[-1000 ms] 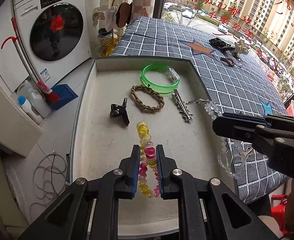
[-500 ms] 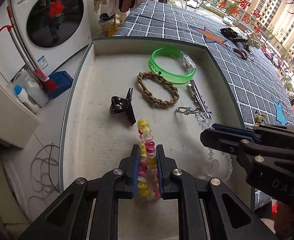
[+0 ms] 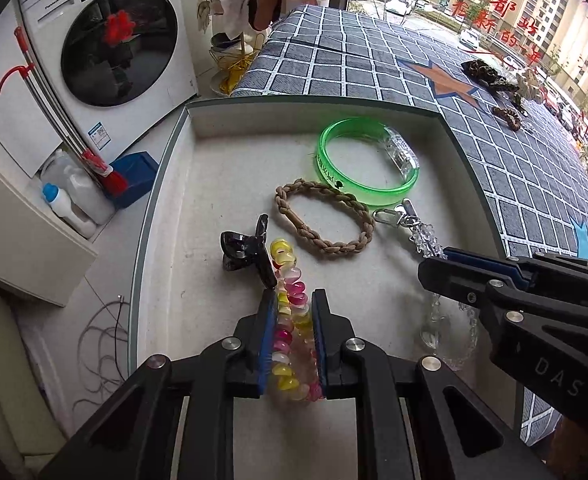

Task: Organize jewelry
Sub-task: 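Lower the beaded bracelet into the tray with the left tool while the right tool lowers the crystal chain, then open the left tool releasing the bracelet while the right tool releases the crystal chain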

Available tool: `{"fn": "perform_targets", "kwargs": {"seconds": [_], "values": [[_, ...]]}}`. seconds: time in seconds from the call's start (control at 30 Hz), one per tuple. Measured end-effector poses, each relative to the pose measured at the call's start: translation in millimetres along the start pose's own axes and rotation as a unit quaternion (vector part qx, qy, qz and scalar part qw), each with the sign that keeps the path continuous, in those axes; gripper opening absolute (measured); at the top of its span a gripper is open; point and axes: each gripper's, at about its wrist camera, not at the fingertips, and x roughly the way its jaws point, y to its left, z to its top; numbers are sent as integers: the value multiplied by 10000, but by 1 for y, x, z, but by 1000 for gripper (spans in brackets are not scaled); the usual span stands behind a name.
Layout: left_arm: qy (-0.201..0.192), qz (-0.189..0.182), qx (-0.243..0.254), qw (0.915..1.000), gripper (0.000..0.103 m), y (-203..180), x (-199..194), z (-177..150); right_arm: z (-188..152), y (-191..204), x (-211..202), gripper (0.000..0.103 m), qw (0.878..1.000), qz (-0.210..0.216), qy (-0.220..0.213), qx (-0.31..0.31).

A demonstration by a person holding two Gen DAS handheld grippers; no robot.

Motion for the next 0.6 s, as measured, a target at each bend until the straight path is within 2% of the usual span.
{"fn": "perform_targets", "kwargs": {"seconds": [0.37,0.47,0.53,0.6], "values": [[-45,207,-152,9997,24,1,-2,-3,-1,4,0,15,9999,-45,-24,-86],[-68,275,-147,9995,24,0,-3,-5,-1,2,-1,23,10000,14,-21,-6],[-59,272,-158,9995,24,0,-4,-6,-2,0,-4,37,10000,-11,-58,30],[-71,294,-153,9994,24,-1,-5,-7,-3,-1,-9,41,9999,36,-112,59]]}}
